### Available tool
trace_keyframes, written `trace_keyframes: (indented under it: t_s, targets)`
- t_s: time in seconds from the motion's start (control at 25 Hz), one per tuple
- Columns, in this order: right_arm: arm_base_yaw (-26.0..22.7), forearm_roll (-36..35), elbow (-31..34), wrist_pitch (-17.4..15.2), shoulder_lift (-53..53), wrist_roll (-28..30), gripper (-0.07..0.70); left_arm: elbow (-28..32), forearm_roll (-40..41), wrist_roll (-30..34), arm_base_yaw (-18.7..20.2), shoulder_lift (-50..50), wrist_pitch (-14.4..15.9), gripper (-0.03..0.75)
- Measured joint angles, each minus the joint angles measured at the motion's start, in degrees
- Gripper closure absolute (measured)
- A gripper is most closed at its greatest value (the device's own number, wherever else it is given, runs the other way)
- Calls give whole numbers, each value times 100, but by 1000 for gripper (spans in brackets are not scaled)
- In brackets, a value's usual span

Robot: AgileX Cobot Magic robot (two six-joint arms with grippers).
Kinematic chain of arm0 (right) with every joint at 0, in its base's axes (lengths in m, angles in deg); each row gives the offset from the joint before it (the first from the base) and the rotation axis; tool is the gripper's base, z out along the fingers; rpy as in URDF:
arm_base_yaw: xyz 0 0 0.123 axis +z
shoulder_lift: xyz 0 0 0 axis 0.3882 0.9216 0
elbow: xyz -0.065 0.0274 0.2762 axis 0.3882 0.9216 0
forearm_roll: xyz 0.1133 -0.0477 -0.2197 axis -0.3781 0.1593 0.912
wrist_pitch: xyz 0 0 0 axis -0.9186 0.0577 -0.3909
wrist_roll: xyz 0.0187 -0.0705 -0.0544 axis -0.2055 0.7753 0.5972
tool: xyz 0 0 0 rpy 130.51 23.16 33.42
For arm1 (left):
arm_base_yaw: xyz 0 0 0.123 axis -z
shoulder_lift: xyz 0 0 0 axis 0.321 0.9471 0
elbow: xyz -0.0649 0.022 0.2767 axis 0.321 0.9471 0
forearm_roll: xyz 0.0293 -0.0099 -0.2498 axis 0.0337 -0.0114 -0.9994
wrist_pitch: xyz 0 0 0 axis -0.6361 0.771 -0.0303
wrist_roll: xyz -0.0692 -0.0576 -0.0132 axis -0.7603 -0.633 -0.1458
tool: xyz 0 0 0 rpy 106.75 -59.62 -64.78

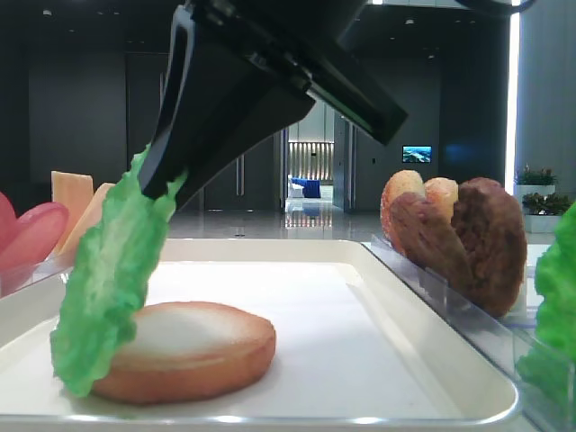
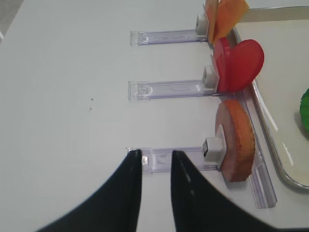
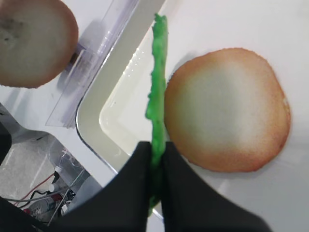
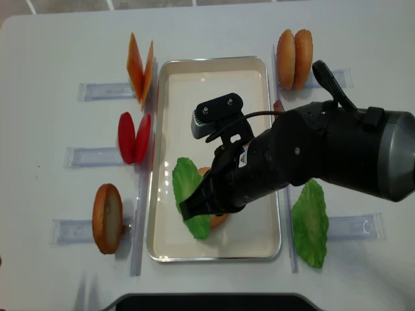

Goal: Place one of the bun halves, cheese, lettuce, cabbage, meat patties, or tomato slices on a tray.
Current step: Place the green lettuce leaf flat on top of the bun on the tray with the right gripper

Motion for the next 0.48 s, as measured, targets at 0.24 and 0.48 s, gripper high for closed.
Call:
trace_keyframes:
  t_s: [0.24, 0.48]
  targets:
    - [0, 272, 0, 99, 0, 10, 608, 0, 0, 0, 0, 0, 0, 557]
    - [0, 609, 0, 99, 0, 10, 608, 0, 0, 0, 0, 0, 0, 557]
